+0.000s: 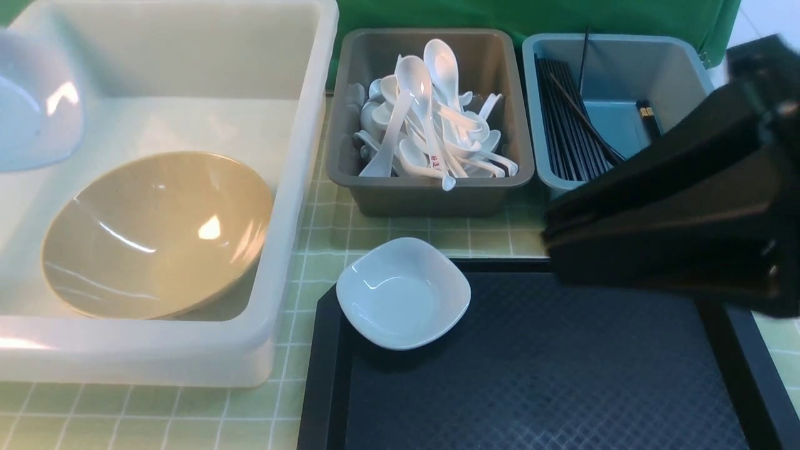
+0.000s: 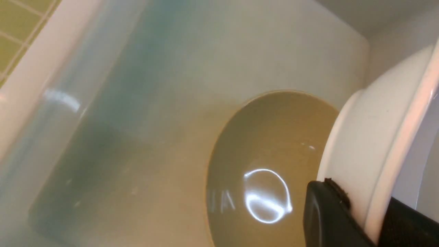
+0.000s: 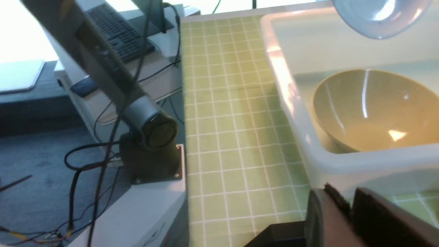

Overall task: On green table put chopsticks spoon bowls plates into blue grey white boxes.
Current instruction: 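Place the white bowl into the white bin with the other dishes with the left gripper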

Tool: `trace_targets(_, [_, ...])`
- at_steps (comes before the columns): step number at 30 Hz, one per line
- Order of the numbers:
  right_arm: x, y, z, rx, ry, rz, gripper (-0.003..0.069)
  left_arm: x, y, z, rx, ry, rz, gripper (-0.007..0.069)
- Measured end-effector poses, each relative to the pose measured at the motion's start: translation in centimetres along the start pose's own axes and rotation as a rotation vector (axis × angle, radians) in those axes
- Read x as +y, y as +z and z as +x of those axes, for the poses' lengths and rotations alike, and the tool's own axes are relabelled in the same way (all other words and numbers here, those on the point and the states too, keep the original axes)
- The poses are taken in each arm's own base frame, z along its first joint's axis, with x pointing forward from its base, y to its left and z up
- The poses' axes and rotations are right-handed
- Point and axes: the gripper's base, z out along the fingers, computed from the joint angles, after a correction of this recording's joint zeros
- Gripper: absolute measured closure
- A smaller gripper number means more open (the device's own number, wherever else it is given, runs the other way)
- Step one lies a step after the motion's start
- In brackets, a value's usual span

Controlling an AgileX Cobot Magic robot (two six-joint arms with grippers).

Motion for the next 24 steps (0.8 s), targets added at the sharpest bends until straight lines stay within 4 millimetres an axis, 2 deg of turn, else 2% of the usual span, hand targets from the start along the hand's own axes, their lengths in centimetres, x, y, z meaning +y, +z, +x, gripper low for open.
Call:
trace_targets(1, [0.0, 0.1, 0.0, 0.004, 0.002, -0.004, 0.0568, 0.2, 0.1, 0.0, -0.005, -0.010, -0.005, 0.0609])
trace_targets(3, [-0.1, 0.9, 0.2, 0.034, -0.002, -0.020, 0.0615, 1.9, 1.0, -0.6, -0.033, -0.079, -0.033, 0.0609])
trace_targets(6, [-0.4, 1.3, 0.4, 0.051, 0.001, -0.018, 0.0634, 3.4, 1.8, -1.1, -0.042, -0.096, -0.058, 0.0609])
trace_targets(7, [-0.7, 1.5, 0.5, 0.061, 0.000, -0.017, 0.0637, 4.6, 2.8, -1.3, -0.022, -0.071, -0.081, 0.0609])
trace_targets(13, [-1.2, 2.2, 0.8, 0.082, -0.027, -0.024, 0.0637, 7.0, 5.9, -1.9, 0.082, 0.056, -0.136, 0.0609])
trace_targets(18, [-1.7, 2.7, 1.0, 0.100, -0.022, -0.031, 0.0637, 7.4, 7.6, -2.8, 0.126, 0.139, -0.151, 0.0609])
trace_targets(24, [-1.7, 2.8, 1.1, 0.106, -0.019, -0.038, 0.0637, 6.4, 9.8, -2.7, 0.226, 0.269, -0.237, 0.0609])
